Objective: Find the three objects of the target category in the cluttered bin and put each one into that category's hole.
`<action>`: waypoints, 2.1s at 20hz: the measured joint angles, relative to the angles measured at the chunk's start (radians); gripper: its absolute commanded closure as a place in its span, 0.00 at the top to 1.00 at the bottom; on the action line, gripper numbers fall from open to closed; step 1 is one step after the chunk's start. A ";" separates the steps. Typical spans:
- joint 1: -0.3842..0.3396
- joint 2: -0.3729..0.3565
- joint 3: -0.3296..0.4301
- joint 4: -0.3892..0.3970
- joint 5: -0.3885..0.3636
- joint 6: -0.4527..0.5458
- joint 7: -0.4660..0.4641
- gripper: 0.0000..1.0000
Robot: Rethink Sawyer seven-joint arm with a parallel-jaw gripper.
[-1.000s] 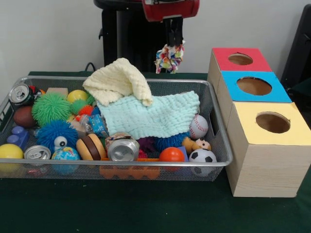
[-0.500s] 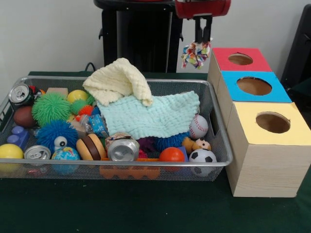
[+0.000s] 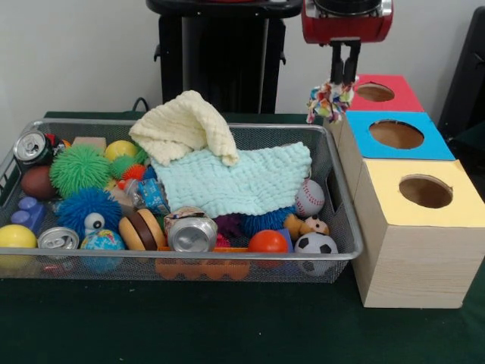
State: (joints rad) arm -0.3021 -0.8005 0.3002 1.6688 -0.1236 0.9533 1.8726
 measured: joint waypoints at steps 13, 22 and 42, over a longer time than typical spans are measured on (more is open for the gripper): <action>0.077 0.159 -0.058 -0.287 0.042 0.059 0.002 0.00; 0.164 0.234 -0.120 -0.418 0.114 0.074 0.048 0.00; 0.294 0.343 -0.207 -0.533 0.165 0.054 0.222 0.00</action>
State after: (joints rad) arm -0.0082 -0.4573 0.0933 1.1354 0.0418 1.0072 2.0945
